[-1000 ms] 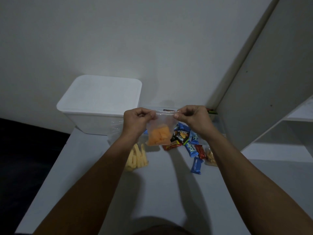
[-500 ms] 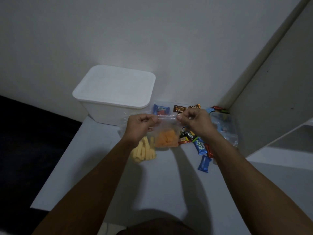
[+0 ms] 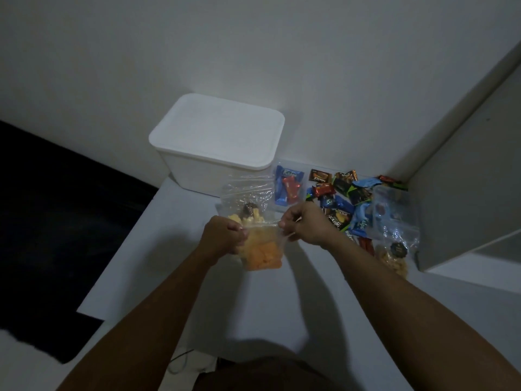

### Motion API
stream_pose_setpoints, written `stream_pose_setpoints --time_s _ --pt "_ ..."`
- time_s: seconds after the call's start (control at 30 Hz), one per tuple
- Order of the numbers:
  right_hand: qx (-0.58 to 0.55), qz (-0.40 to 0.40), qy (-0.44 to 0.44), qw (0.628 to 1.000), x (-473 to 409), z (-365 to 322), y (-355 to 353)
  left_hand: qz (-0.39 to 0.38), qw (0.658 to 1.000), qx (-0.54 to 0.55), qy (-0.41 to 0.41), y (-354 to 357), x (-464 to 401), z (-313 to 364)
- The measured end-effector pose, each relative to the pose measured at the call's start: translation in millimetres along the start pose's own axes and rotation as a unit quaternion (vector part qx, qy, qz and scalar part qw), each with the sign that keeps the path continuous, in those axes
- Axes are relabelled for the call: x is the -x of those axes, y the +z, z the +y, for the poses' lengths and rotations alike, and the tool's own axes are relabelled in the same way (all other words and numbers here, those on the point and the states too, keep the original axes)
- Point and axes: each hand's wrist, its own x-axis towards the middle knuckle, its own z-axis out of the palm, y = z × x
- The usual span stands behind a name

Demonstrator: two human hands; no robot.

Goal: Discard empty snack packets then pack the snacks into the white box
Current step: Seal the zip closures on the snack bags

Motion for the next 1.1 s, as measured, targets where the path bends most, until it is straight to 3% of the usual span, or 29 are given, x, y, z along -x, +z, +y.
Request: stream_pose_setpoints --time_s 0.17,0.47,0.87,1.1 --pt "0.076 -0.016 -0.007 0.997 -10.5 1.1 13.4 0.025 0.994 -0.102 -0.001 -3.8 0.0 -4.9" --pt "0.138 -0.025 -0.029 0.990 -15.9 3.3 15.1 0.010 0.985 -0.171 -0.011 -5.6 -4.6 -1.4" --pt "0.143 -0.025 -0.047 0.988 -12.3 4.9 10.9 0.015 0.992 -0.116 0.048 1.7 -12.0 3.5" --pt "0.147 0.003 -0.079 0.986 -2.2 6.6 16.1 -0.040 0.996 -0.068 -0.046 5.5 -9.6 20.6"
